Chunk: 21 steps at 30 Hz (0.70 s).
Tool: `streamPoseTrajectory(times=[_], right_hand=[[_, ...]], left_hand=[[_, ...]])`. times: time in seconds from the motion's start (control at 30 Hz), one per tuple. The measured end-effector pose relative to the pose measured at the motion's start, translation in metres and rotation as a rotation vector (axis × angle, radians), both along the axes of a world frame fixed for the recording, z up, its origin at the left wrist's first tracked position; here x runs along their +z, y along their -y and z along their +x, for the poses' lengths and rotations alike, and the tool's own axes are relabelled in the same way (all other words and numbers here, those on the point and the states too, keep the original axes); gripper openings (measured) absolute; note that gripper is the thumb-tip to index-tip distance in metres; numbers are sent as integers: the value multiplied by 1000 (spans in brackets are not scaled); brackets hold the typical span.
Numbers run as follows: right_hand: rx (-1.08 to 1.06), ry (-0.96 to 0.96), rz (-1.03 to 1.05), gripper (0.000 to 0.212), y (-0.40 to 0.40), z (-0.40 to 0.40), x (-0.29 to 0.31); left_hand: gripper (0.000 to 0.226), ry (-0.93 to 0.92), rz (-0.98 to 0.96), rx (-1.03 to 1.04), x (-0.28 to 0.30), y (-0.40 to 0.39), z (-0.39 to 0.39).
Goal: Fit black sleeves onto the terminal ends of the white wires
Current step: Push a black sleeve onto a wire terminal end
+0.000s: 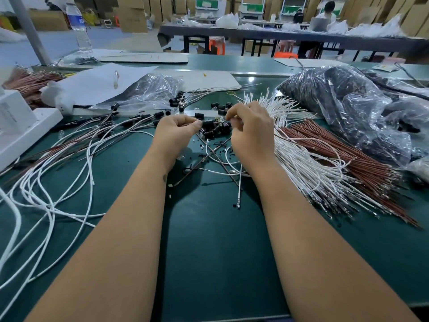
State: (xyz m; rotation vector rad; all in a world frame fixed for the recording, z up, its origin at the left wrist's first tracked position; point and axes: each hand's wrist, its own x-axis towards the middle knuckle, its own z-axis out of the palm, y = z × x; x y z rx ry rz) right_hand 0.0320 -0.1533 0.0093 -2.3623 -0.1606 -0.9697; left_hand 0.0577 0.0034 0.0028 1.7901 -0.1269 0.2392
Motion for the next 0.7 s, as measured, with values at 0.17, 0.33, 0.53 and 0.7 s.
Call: streamPoseTrajectory(times=[0.17,0.33,0.53,0.7], right_hand=[[11,-3,-12,19,0,1,0],[46,-26,-45,21,0,1,-2],[82,-30,-80,19,-4,-1,0],[148,-59,2,33,-6,-2,0]], left_hand=[[13,7,19,-26,0,-1,0],[12,0,20,-41,0,-2,0],[14,-11,17,-44,0,-1,0],[12,16,-10,-26,1,1,-2]])
